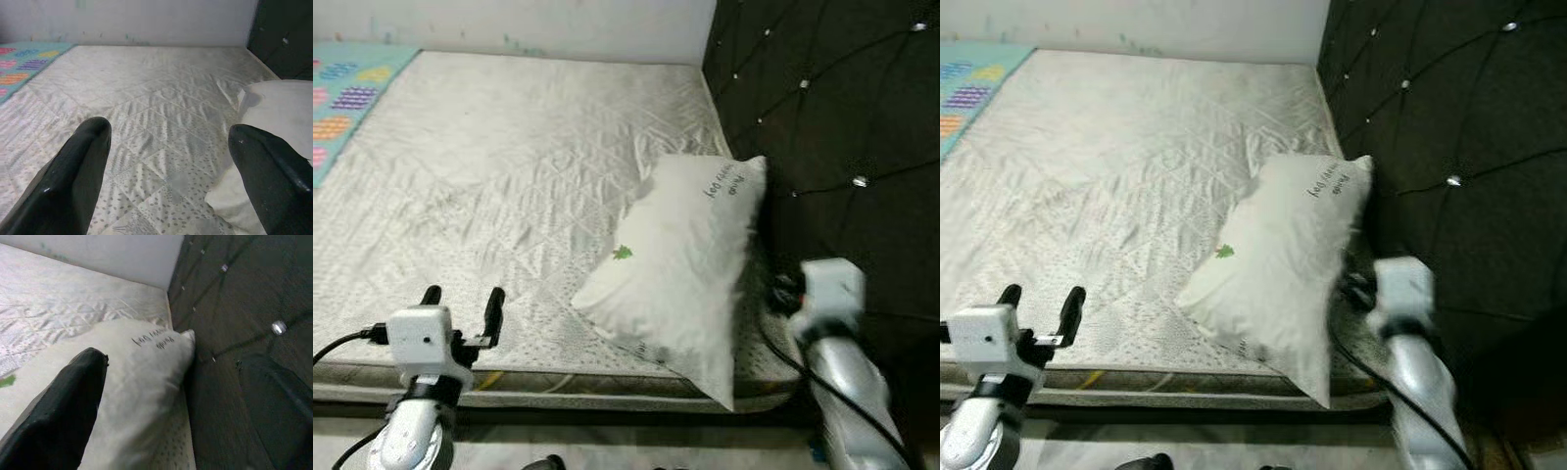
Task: Clean up the room
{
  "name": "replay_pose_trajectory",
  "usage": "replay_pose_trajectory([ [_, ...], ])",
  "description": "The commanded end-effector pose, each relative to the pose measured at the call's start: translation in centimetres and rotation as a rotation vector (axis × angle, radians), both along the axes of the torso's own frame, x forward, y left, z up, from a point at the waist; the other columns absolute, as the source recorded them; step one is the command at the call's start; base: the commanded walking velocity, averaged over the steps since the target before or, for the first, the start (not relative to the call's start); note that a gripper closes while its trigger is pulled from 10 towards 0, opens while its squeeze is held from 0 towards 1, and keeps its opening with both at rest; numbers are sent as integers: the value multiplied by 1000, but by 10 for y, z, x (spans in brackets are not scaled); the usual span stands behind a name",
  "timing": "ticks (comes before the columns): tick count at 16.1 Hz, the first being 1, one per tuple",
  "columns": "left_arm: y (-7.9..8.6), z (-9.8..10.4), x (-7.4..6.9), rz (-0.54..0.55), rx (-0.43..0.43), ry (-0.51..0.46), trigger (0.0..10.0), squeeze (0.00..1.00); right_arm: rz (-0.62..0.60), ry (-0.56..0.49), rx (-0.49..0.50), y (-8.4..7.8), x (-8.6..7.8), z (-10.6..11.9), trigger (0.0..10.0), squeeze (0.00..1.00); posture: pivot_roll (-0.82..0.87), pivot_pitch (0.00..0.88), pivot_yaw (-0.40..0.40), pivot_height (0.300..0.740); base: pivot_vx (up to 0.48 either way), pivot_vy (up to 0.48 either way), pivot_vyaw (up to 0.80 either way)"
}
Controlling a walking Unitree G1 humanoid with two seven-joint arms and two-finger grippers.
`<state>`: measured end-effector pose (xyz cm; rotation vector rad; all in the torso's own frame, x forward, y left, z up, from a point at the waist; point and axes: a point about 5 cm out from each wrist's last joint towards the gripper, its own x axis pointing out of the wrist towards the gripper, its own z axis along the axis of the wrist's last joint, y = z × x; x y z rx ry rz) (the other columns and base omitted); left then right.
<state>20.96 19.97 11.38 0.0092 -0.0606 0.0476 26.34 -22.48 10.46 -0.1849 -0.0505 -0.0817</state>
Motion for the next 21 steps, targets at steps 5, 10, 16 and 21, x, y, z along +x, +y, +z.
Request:
replay_pose_trajectory([
  [5, -7, 3, 16, -39, -8, -24, 10000, 0, 32, 59, -64, -28, -31, 0, 10000, 0, -42, 57, -3, 740, 0, 0, 0],
  [10, -9, -7, 3, -28, -22, 16, 10000, 0, -23, 82, -20, -45, -31, 5, 10000, 0, -38, 76, -13, 740, 0, 0, 0],
  [16, 12, 2, 2, 5, 25, -3, 10000, 0, 131, -96, -1, 17, 21, 48, 10000, 0, 4, 93, -23, 740, 0, 0, 0],
  [21, -1, 6, 9, -46, 2, -18, 10000, 0, 206, -166, -53, 42, 66, 74, 10000, 0, 17, 108, -5, 740, 0, 0, 0],
])
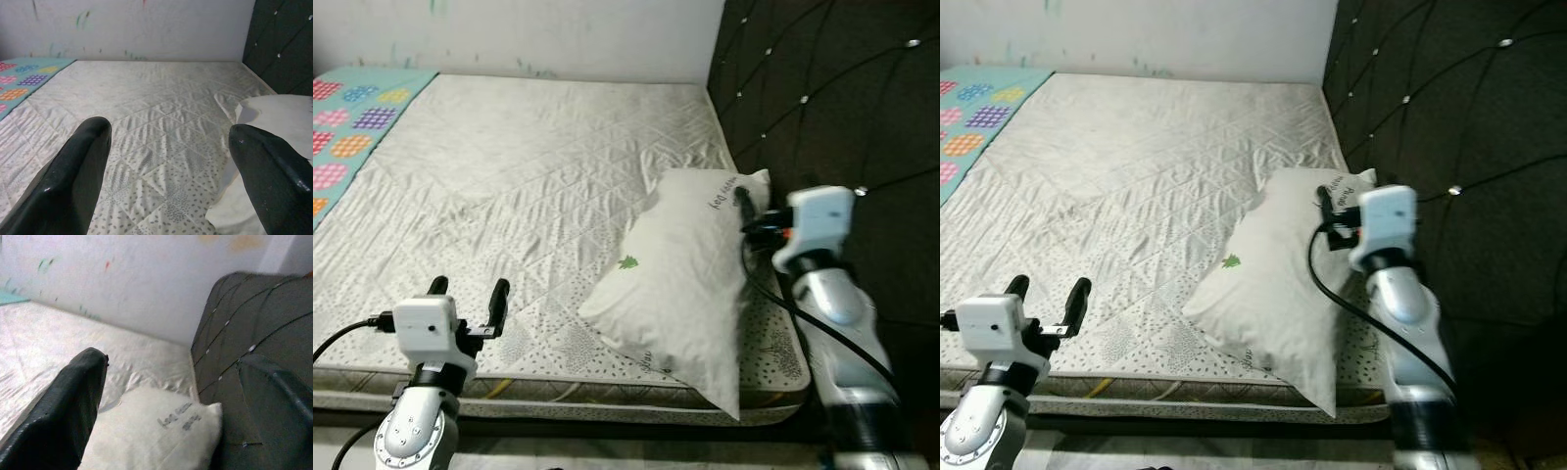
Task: Clean up the room
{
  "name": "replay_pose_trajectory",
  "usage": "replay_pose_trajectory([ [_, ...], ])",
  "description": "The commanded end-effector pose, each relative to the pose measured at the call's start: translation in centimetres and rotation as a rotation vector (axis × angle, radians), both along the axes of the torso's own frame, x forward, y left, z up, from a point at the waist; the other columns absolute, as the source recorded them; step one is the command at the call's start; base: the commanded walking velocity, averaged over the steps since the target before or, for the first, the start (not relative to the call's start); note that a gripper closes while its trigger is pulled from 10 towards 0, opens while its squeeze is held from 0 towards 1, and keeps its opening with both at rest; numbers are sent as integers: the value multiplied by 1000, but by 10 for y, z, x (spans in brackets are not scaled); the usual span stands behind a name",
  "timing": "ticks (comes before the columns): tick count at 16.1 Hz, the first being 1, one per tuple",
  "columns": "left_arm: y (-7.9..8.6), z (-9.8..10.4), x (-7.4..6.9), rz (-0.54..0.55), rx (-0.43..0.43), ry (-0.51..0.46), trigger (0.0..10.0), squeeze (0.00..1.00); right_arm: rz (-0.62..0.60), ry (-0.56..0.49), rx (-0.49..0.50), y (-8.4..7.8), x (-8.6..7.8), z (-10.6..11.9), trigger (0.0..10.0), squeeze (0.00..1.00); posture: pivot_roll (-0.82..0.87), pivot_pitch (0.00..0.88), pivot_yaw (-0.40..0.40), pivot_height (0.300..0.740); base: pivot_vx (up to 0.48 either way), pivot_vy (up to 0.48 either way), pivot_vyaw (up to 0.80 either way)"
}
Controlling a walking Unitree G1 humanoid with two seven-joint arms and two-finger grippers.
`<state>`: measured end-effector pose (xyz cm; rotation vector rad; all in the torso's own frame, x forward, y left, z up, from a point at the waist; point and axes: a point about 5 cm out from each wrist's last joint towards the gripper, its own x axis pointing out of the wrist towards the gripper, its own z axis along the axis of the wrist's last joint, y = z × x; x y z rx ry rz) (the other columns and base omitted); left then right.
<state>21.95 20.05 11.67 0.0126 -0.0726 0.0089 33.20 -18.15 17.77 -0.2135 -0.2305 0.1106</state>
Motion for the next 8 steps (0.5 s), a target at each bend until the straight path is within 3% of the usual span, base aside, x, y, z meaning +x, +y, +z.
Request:
replay_pose_trajectory([
  [1, -2, 3, 2, -12, -1, -7, 10000, 0, 33, -38, -28, 6, 7, 8, 10000, 0, 18, 109, 2, 740, 0, 0, 0],
  [4, -6, 6, 8, -20, -3, -18, 10000, 0, 70, -83, 28, 35, 28, 22, 10000, 0, 33, 107, 9, 740, 0, 0, 0],
  [8, -14, 5, 11, -44, -14, -13, 10000, 0, 131, -70, -3, 57, 34, 5, 10000, 0, 37, 111, 26, 740, 0, 0, 0],
])
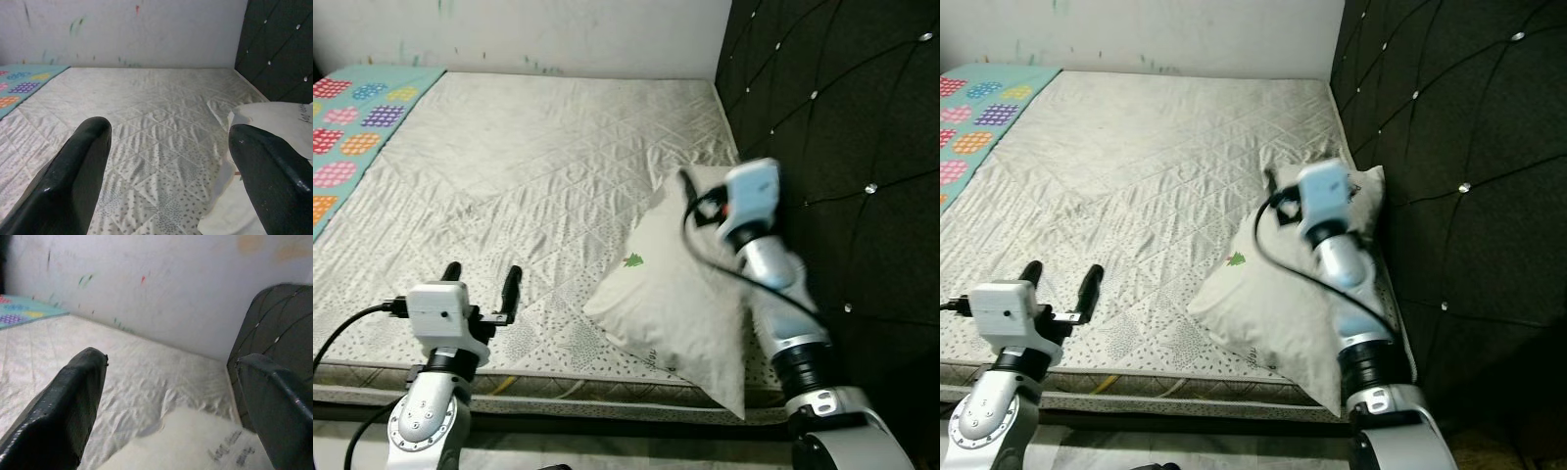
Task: Clean up the room
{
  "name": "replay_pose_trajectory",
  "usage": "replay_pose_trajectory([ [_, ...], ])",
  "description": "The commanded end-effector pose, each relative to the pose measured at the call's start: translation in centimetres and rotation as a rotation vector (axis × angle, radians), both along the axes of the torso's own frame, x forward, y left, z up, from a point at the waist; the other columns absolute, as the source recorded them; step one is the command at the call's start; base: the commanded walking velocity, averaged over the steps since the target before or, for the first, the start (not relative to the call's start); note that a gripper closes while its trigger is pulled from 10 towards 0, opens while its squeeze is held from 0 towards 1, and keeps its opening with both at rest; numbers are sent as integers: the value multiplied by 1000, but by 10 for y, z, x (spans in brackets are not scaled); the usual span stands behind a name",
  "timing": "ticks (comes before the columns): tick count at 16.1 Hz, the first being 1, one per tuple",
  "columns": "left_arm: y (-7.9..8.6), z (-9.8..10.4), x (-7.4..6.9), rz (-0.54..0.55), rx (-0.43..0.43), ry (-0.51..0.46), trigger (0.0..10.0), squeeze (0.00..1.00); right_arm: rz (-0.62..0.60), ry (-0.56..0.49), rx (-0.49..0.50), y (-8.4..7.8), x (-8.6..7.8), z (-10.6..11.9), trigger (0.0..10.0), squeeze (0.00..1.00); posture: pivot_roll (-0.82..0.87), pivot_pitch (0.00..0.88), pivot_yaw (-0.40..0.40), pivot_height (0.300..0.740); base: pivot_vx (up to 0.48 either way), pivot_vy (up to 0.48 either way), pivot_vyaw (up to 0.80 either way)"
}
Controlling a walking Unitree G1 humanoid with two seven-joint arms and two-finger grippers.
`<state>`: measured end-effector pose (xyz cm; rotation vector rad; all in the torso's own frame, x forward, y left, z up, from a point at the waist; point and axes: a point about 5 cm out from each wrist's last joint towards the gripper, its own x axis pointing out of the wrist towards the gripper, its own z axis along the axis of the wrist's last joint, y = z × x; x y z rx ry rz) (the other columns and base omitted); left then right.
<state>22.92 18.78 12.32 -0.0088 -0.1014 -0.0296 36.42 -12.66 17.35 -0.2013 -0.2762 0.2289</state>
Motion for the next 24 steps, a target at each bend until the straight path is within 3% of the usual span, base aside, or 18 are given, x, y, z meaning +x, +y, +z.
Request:
replay_pose_trajectory([
  [1, -2, -2, 2, -10, 6, 17, 10000, 0, 28, -45, -22, 6, 3, 7, 10000, 0, 35, 110, 27, 740, 0, 0, 0],
  [3, -6, 0, 6, -8, 5, 9, 10000, 0, 37, 21, -26, -1, 2, -9, 10000, 0, 33, 103, 10, 740, 0, 0, 0],
  [4, -3, 4, 7, -4, 5, 0, 10000, 0, -13, 84, -3, -23, -6, -27, 10000, 0, 34, 104, -2, 740, 0, 0, 0],
  [6, 3, 5, 4, 19, 24, -9, 10000, 0, -99, 140, 48, -46, -19, -46, 10000, 0, 33, 106, -14, 740, 0, 0, 0],
  [8, 17, 6, 1, 75, 46, -11, 10000, 0, -139, 101, 30, -66, -45, -58, 10000, 0, 27, 110, -17, 740, 0, 0, 0],
  [12, 37, 12, 10, 132, 58, -27, 10000, 0, -258, 109, 70, -98, -76, -61, 10000, 0, -4, 106, -3, 740, 0, 0, 0],
  [15, 34, 19, 22, 105, 45, -48, 10000, 0, -274, 133, 35, -110, -99, -63, 10000, 0, -34, 118, 21, 740, 0, 0, 0],
  [19, 25, 11, 29, 34, 27, -13, 10000, 0, -349, 117, 35, -120, -110, -58, 10000, 0, -99, 102, 102, 740, 0, 0, 0],
  [24, 15, 18, 59, -43, 15, -34, 10000, 0, -447, 123, 25, -134, -131, -61, 10000, 0, -145, 86, 157, 740, 0, 0, 0],
])
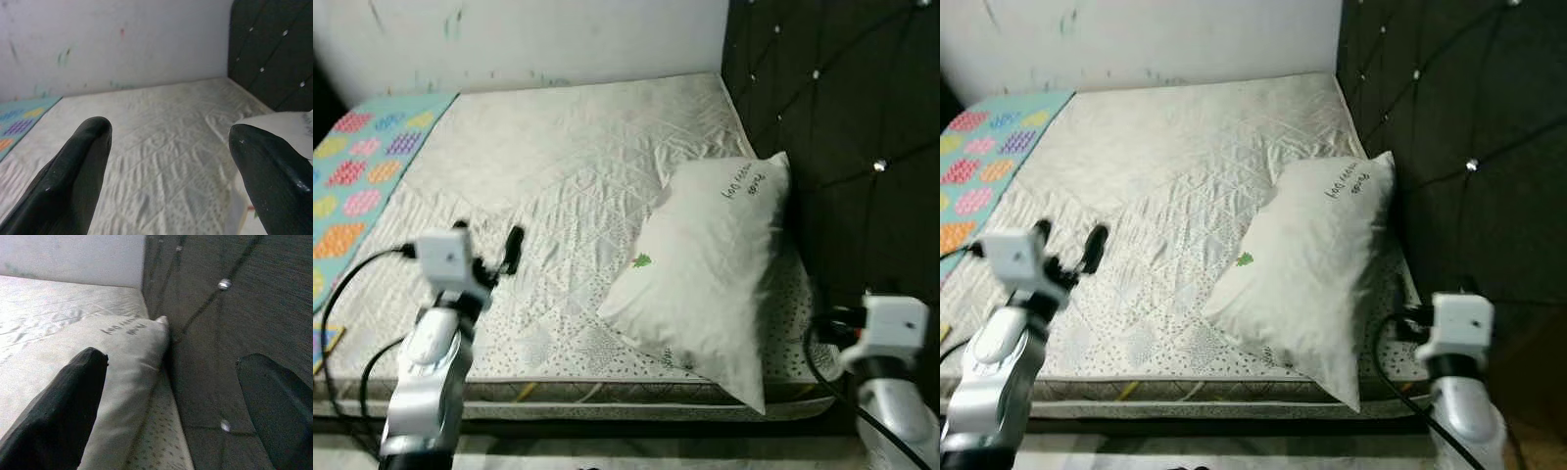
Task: Clean up the room
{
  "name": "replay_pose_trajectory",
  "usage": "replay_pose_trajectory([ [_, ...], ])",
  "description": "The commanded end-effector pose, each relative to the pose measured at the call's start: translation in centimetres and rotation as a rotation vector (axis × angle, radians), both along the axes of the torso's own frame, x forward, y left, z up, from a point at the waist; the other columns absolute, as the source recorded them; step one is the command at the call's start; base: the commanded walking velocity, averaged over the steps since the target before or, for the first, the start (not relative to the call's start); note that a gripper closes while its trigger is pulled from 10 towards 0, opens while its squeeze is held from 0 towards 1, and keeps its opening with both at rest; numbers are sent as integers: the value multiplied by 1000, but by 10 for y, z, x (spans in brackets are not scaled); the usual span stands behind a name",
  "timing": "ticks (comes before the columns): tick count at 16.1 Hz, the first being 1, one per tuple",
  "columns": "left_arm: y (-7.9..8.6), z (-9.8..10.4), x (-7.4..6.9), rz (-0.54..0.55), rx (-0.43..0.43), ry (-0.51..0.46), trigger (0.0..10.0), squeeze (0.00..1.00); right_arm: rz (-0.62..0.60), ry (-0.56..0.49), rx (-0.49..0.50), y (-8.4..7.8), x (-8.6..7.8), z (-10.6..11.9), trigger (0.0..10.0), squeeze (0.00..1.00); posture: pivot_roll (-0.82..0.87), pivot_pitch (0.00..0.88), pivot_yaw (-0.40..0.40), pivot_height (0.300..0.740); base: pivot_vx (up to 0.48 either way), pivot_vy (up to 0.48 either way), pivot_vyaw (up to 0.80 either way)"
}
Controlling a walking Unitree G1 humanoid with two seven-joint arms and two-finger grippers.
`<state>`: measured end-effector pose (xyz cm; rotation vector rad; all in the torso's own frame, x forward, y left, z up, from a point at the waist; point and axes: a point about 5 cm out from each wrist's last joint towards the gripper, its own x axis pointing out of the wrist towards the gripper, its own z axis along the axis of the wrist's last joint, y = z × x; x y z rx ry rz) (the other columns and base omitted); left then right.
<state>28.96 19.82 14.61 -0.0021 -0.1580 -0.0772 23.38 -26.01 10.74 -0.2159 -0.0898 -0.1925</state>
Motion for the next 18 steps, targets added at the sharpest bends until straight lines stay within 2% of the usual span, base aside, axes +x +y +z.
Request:
replay_pose_trajectory([
  [1, 3, -6, 0, -7, 7, 23, 10000, 0, -16, -16, -7, -1, -1, 6, 10000, 0, -160, 94, 156, 740, 0, 0, 0],
  [4, -12, -9, 10, -64, 2, 10, 10000, 0, -30, -19, -19, 4, 0, 9, 10000, 0, -218, 77, 134, 740, 0, 0, 0],
  [6, -19, -10, 16, -68, -9, 0, 10000, 0, 30, -35, -4, 25, 10, 10, 10000, 0, -207, 57, 130, 740, 0, 0, 0],
  [7, -19, -10, 16, -55, -9, -6, 10000, 0, 46, -35, 3, 31, 14, 9, 10000, 0, -190, 52, 120, 740, 0, 0, 0],
  [8, -18, -9, 14, -34, -16, -16, 10000, 0, 81, -41, 16, 41, 22, 10, 10000, 0, -179, 52, 112, 740, 0, 0, 0],
  [9, -12, -10, 8, 3, -18, -22, 10000, 0, 135, -55, 30, 53, 34, 16, 10000, 0, -133, 53, 87, 740, 0, 0, 0],
  [11, -2, -16, -7, 49, -9, -9, 10000, 0, 197, -75, 32, 67, 48, 23, 10000, 0, -73, 65, 68, 740, 0, 0, 0],
  [14, 5, -23, -23, 72, 8, 14, 10000, 0, 224, -94, 39, 75, 61, 29, 10000, 0, -28, 74, 39, 740, 0, 0, 0],
  [15, 7, -22, -26, 78, 10, 15, 10000, 0, 231, -85, 21, 76, 61, 27, 10000, 0, -22, 74, 31, 740, 0, 0, 0],
  [18, 16, -14, -33, 103, 15, -6, 10000, 0, 230, -19, -49, 58, 48, 11, 10000, 0, -6, 94, 1, 740, 0, 0, 0],
])
